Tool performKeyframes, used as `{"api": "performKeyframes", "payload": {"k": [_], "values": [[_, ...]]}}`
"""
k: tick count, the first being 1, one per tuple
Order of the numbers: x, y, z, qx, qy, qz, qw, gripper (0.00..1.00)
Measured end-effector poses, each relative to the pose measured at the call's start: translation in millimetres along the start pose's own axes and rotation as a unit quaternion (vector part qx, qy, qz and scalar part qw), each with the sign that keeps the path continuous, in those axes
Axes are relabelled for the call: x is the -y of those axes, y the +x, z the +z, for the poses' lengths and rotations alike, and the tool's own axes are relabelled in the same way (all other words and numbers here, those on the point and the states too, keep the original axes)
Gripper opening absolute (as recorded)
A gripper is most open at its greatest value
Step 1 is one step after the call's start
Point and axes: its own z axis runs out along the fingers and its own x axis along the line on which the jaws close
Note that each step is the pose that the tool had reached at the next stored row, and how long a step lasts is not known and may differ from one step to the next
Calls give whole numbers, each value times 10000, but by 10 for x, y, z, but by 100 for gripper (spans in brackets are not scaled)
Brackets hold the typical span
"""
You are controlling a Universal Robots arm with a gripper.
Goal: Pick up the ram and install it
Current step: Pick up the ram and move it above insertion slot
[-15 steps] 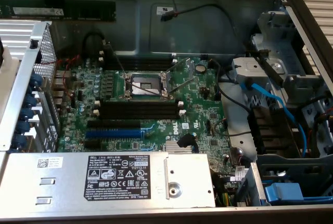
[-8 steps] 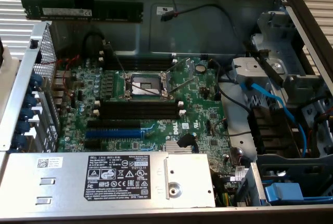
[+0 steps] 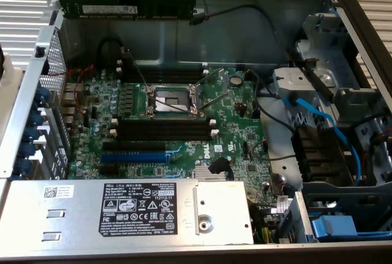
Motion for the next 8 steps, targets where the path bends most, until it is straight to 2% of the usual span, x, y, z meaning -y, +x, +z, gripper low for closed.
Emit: {"api": "performKeyframes", "payload": {"k": [2, 3, 6, 8], "values": [[36, -70, 5, -29, 67, -3, 10000, 12], [58, -103, 8, -46, 86, -3, 10000, 12], [127, -206, 22, -87, 116, -3, 9999, 12], [147, -266, 35, -95, 128, -1, 9999, 12]]}}
